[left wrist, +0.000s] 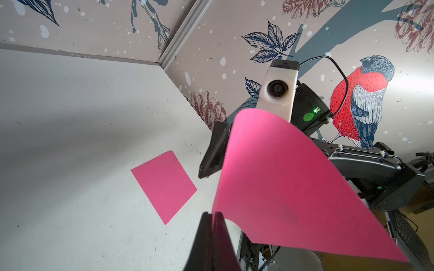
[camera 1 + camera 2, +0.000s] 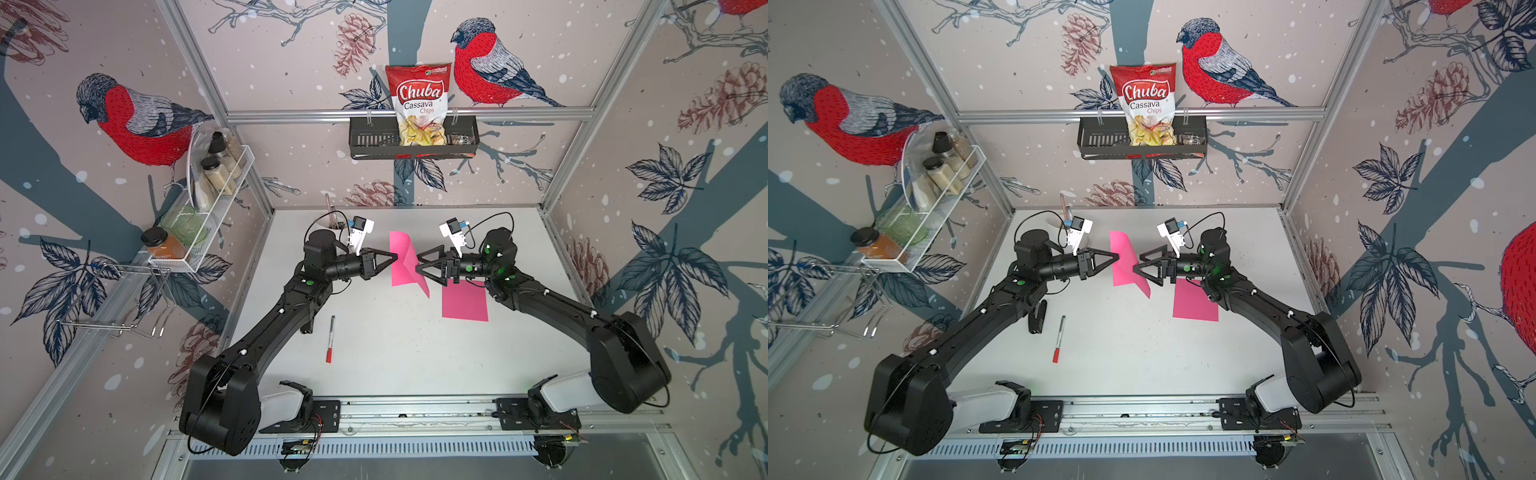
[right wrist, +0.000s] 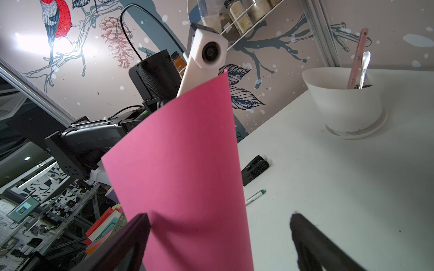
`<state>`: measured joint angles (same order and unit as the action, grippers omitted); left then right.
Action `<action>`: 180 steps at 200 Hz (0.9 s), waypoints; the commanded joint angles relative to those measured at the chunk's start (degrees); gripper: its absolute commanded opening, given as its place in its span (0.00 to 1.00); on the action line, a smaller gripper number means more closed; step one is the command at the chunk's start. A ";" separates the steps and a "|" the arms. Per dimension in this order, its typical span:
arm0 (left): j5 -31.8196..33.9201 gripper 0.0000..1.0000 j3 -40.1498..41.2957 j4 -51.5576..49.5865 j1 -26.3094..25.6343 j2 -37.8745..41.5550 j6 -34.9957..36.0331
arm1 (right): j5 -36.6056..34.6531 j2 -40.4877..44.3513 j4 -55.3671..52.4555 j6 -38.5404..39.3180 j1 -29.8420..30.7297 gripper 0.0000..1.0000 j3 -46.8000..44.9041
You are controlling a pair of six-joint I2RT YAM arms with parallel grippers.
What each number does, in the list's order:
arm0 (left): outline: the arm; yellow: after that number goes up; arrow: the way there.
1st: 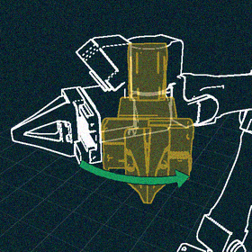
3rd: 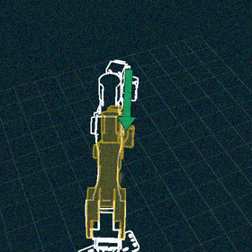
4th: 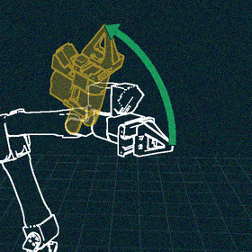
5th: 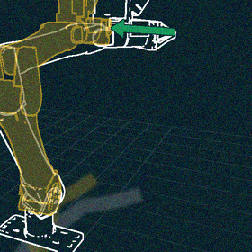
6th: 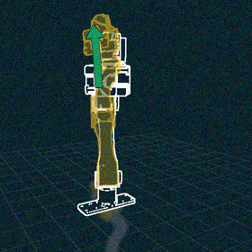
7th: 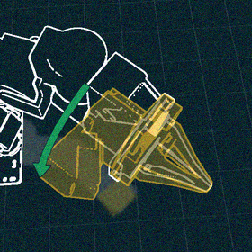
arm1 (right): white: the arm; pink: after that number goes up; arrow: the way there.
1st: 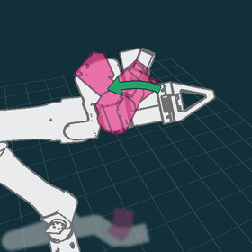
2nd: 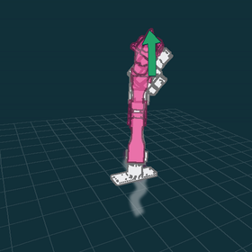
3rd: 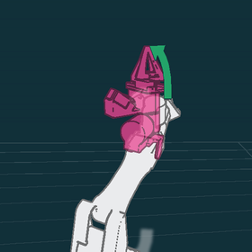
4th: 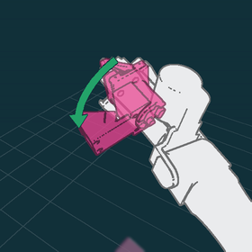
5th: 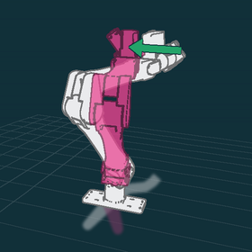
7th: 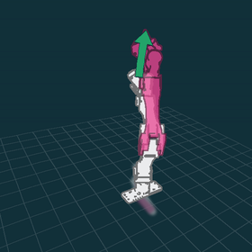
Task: Fold the square paper along the opposite sides
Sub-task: Fold the paper.
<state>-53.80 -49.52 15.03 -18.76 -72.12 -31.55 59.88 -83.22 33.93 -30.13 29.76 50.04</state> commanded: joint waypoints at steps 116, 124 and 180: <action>-6.92 0.00 4.99 14.41 -1.99 3.10 -5.40 | 0.88 -1.63 16.54 -10.03 1.97 0.75 1.69; -7.14 0.00 5.19 15.34 -2.03 3.11 -5.76 | 0.86 -1.53 17.35 -10.76 1.97 0.72 1.65; -7.97 0.09 7.39 24.89 -1.99 4.18 -11.64 | 0.51 -0.60 19.07 -11.99 2.15 0.56 1.33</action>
<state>-60.40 -42.83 31.99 -20.62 -68.49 -39.79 60.18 -84.58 49.43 -40.66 31.77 51.53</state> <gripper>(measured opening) 0.061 0.567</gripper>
